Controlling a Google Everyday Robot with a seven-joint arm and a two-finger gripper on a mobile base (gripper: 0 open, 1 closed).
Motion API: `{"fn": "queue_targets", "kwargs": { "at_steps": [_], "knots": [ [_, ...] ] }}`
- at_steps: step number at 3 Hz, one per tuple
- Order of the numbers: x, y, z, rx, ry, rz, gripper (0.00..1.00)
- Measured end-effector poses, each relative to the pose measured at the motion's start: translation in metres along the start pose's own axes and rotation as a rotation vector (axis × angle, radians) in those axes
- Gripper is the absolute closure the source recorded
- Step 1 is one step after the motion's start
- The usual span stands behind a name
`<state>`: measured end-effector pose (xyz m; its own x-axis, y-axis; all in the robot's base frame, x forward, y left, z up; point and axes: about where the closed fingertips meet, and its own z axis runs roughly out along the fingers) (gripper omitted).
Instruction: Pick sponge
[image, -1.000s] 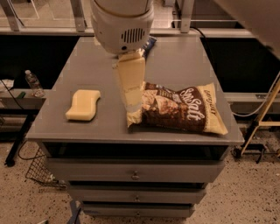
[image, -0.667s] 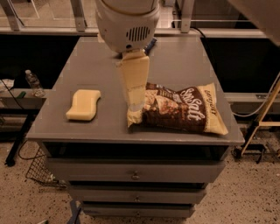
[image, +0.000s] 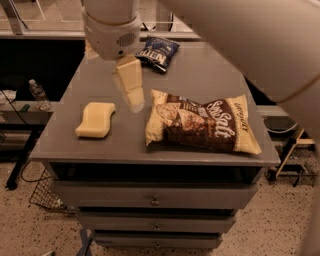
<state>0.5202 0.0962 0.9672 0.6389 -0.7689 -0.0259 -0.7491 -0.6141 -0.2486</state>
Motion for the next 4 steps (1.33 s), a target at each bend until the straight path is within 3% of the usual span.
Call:
{"fn": "queue_targets", "kwargs": {
  "at_steps": [1, 2, 4],
  "knots": [
    [0.001, -0.040, 0.049, -0.055, -0.027, -0.096, 0.00],
    [0.000, -0.055, 0.091, -0.100, -0.066, -0.118, 0.00],
    [-0.014, -0.055, 0.148, -0.179, -0.128, -0.121, 0.00]
  ]
}}
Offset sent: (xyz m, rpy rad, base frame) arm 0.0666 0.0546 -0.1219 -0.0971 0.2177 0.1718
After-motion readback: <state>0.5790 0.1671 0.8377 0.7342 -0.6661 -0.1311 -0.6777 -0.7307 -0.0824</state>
